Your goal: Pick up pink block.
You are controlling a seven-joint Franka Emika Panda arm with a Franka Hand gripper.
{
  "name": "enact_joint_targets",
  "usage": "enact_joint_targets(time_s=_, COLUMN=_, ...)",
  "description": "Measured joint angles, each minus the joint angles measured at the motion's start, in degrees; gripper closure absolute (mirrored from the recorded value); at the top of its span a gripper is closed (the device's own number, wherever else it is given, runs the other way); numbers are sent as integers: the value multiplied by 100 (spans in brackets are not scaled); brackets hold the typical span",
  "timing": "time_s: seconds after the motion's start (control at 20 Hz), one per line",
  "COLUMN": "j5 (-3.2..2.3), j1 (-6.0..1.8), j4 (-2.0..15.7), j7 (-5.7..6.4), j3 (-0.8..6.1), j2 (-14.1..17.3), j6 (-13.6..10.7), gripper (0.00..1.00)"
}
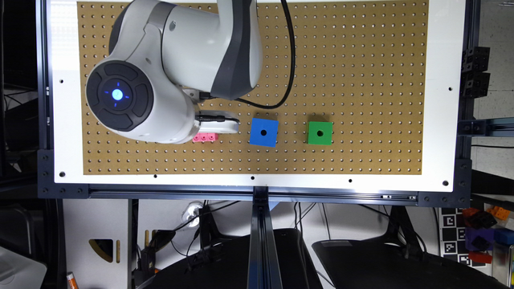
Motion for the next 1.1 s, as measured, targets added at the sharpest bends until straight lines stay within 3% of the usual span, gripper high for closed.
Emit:
enact_joint_targets(time_s=0.2, j5=0, j1=0, j4=83, j7=0, j3=3, j2=282, j6=119, gripper=0)
enact_joint_targets(time_s=0.45, j5=0, j1=0, j4=318, j7=0, j3=4, j2=534, j6=132, gripper=0)
enact_joint_targets(time_s=0.85, j5=0, j1=0, j4=330, j7=0, j3=5, j2=693, j6=189, gripper=0)
enact_joint_targets(time_s=1.1, j5=0, j1=0, j4=344, j7=0, j3=5, j2=886, j6=361, gripper=0)
